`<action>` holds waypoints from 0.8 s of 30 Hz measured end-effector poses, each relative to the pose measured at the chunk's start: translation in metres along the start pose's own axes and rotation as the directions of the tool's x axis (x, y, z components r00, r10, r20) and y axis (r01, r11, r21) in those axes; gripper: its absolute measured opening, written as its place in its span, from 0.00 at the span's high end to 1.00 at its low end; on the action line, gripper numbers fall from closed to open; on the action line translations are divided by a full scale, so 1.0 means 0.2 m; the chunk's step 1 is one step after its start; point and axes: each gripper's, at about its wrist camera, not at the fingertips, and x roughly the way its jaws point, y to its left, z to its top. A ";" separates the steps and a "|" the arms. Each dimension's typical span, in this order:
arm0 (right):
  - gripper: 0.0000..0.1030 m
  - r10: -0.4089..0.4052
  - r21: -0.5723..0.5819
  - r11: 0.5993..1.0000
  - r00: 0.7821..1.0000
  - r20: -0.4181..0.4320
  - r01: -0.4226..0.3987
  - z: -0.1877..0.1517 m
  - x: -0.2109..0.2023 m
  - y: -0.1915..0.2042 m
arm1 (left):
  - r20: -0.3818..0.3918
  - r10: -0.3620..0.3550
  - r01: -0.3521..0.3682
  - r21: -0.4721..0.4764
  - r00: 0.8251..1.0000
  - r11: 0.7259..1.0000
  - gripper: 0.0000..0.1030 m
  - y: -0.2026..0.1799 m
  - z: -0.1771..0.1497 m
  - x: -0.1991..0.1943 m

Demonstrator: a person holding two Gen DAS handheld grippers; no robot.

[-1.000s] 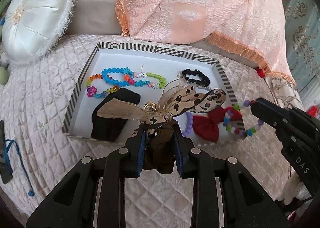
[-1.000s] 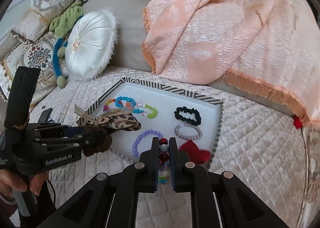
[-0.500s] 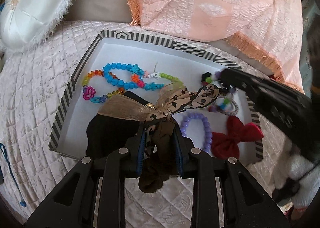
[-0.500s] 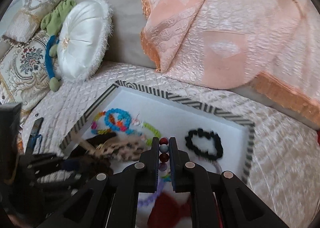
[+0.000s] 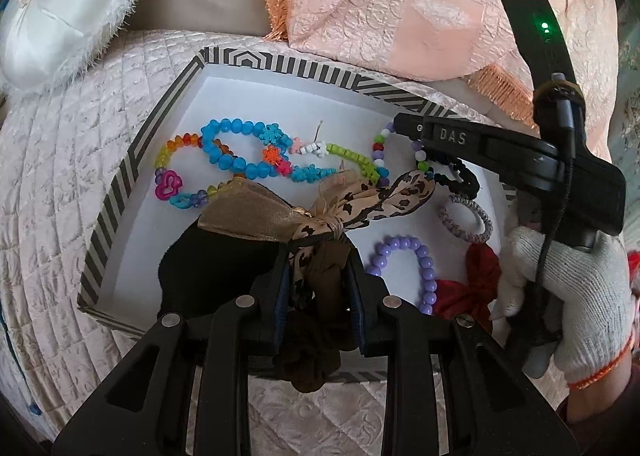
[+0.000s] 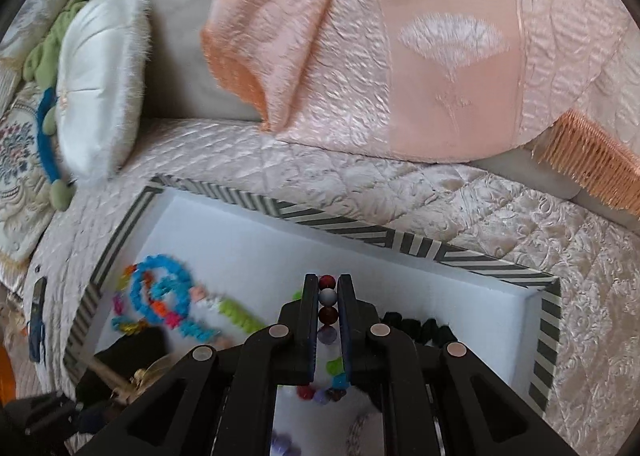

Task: Organize jewelry
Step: 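Open both grippers to release the bow and bead bracelet in the tray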

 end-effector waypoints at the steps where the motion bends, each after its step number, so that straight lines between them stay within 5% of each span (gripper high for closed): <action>1: 0.92 0.005 0.007 1.000 1.000 0.002 -0.005 0.00 0.01 0.00 | 0.000 0.002 -0.002 -0.001 1.000 1.000 0.67 0.00 0.00 0.00; 5: 0.91 0.039 0.044 0.998 0.999 0.014 -0.039 0.00 0.00 -0.03 | -0.002 0.017 -0.016 0.006 1.000 1.000 0.49 0.00 0.00 0.02; 9: 0.68 0.068 0.076 0.995 0.997 0.036 -0.071 -0.03 -0.06 -0.06 | 0.004 0.038 -0.038 0.014 0.999 0.999 0.37 -0.01 0.00 0.02; 24: 0.67 -0.012 0.090 0.996 0.986 0.167 -0.003 -0.33 -0.52 -0.08 | 0.095 0.084 -0.087 0.024 0.992 0.996 0.36 -0.04 -0.08 -0.16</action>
